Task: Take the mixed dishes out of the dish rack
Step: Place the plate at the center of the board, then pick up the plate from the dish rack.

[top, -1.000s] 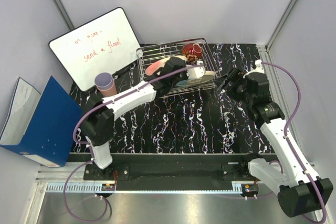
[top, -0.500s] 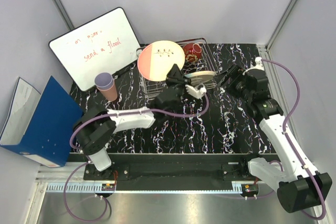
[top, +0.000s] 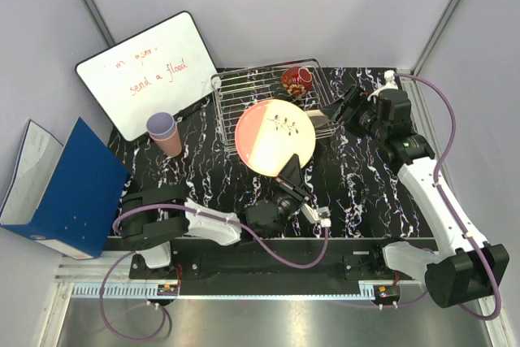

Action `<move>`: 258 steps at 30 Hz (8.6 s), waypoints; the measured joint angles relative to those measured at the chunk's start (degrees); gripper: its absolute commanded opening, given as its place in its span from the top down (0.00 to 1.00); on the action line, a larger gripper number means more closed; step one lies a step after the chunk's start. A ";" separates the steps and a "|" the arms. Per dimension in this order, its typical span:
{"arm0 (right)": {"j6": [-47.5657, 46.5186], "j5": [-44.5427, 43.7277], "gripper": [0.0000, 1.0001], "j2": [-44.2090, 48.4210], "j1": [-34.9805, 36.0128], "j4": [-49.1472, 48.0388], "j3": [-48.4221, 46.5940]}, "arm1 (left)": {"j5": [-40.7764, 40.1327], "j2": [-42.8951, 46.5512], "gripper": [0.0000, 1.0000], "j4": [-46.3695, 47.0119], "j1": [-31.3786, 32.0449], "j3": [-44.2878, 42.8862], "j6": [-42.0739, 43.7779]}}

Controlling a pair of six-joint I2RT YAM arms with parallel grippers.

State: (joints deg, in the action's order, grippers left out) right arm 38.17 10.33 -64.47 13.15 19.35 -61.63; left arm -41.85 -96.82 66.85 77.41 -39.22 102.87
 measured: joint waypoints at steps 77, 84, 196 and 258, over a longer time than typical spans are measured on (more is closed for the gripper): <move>15.80 13.31 1.00 5.77 -9.38 -8.13 -1.38 | -18.36 4.72 0.01 1.73 5.14 -19.91 -3.15; 12.57 -3.32 1.00 -1.68 -22.97 -4.59 -6.56 | -31.47 18.93 0.01 5.35 5.03 -19.91 -8.59; 22.69 9.81 0.29 -66.51 -29.79 -3.13 -34.14 | -43.52 5.88 0.01 6.80 8.07 -21.53 -10.91; 14.80 1.81 0.29 19.19 -18.23 -6.14 10.29 | 12.66 7.65 0.12 -78.86 -23.82 -44.54 -75.73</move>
State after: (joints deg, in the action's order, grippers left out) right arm 52.97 12.14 -45.28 -5.08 13.21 -51.33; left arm -29.19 -89.17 -12.01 53.58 -83.77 27.14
